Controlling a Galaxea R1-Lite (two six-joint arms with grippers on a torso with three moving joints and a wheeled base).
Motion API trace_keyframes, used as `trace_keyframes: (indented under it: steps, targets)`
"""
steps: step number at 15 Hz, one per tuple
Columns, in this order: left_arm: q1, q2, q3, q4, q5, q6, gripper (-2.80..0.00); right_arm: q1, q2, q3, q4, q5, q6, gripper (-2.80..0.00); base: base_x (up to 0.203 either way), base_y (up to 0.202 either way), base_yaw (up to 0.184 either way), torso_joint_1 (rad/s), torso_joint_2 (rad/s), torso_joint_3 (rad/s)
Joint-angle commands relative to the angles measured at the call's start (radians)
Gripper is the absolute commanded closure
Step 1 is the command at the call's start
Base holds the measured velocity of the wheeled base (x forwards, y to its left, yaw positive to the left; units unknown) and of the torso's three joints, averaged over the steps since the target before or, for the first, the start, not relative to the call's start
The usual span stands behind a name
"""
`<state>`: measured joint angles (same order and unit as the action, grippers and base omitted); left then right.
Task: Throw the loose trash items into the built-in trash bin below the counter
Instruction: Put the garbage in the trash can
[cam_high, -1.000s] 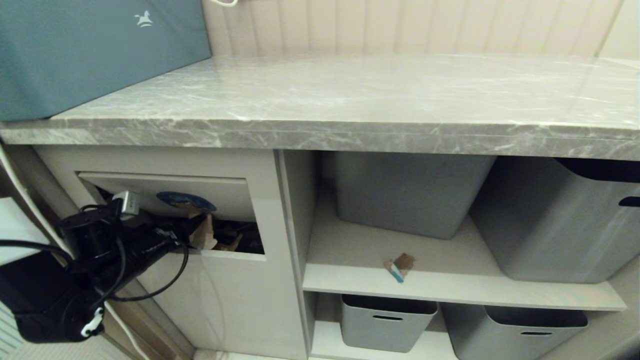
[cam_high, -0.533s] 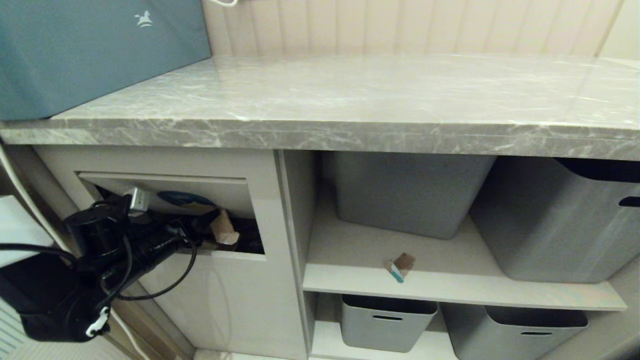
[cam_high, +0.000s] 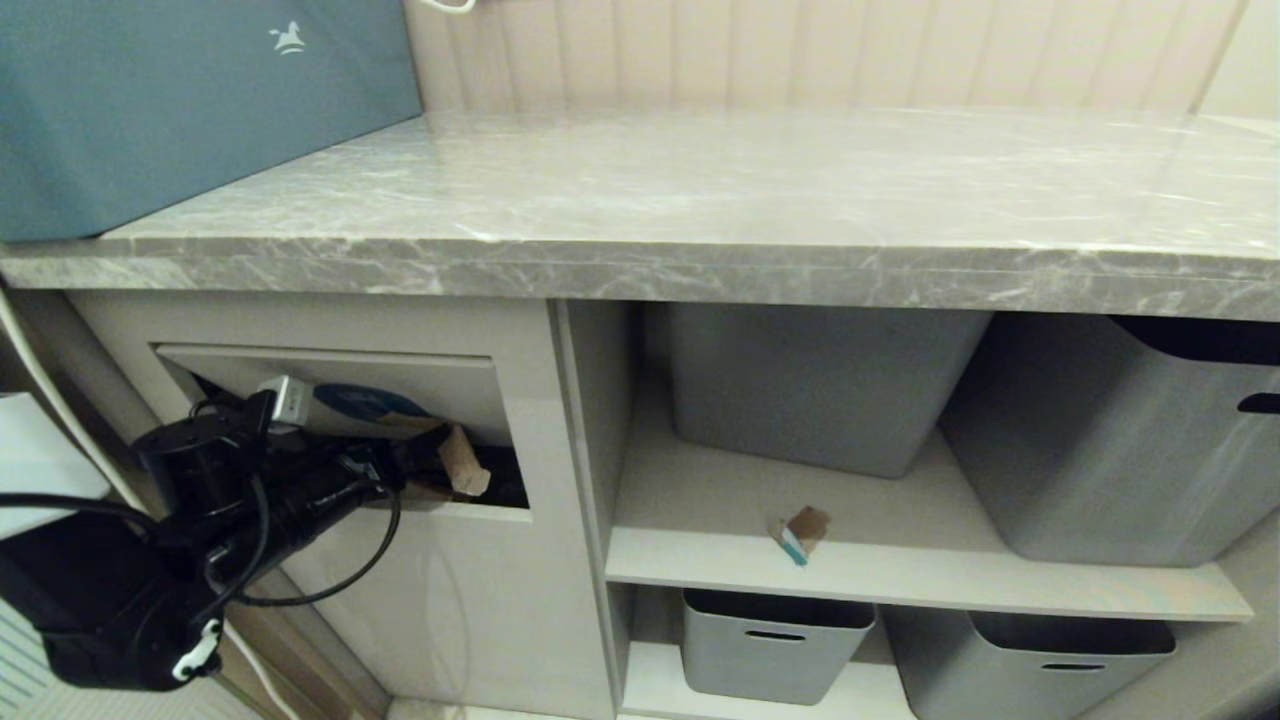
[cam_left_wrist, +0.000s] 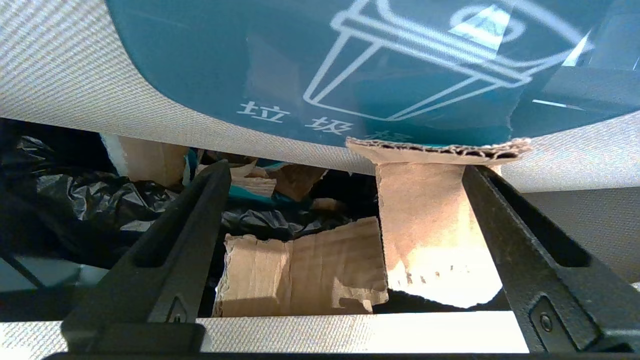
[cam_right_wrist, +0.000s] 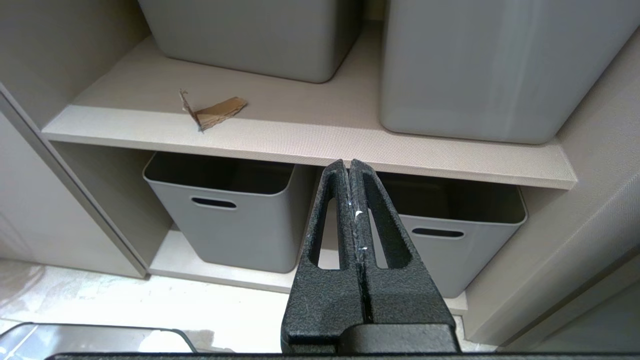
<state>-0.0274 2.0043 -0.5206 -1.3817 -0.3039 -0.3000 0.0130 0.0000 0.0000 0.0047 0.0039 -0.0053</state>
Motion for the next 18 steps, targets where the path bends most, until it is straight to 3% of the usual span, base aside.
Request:
trace_keyframes:
  steps: [1, 2, 5, 7, 12, 16, 18]
  targets:
    - [0.0, 0.0, -0.007, -0.007, 0.059, -0.003, -2.8, 0.001, -0.002, 0.0, 0.0, 0.001, -0.001, 0.0, 0.0, 0.0, 0.0, 0.0, 0.0, 0.0]
    - [-0.001, 0.003, -0.003, -0.005, 0.092, -0.002, -2.8, 0.001, -0.002, 0.0, 0.0, 0.001, -0.001, 0.0, 0.0, 0.0, 0.0, 0.0, 0.0, 0.0]
    - [0.002, 0.006, 0.003, -0.005, 0.016, 0.018, -2.8, 0.001, -0.002, 0.0, 0.0, 0.001, -0.001, 0.0, 0.0, 0.0, 0.0, 0.0, 0.0, 0.0]
    - [0.01, 0.018, 0.001, -0.005, 0.003, 0.077, -2.8, 0.001, -0.002, 0.0, 0.0, 0.001, -0.001, 0.0, 0.0, 0.0, 0.0, 0.0, 0.0, 0.0]
    - [0.014, 0.036, -0.021, -0.01, -0.017, 0.089, -2.8, 0.001, -0.002, 0.0, 0.0, 0.001, -0.001, 0.0, 0.0, 0.0, 0.0, 0.0, 0.0, 0.0]
    - [0.067, 0.08, -0.061, -0.014, -0.099, 0.201, -2.8, 0.001, -0.003, 0.0, 0.0, 0.001, -0.001, 0.0, 0.0, 0.0, 0.0, 0.0, 0.0, 0.0]
    - [0.084, 0.098, -0.097, -0.019, -0.103, 0.208, -2.8, 0.001, -0.002, 0.0, 0.0, 0.001, -0.001, 0.0, 0.0, 0.0, 0.0, 0.0, 0.0, 0.0]
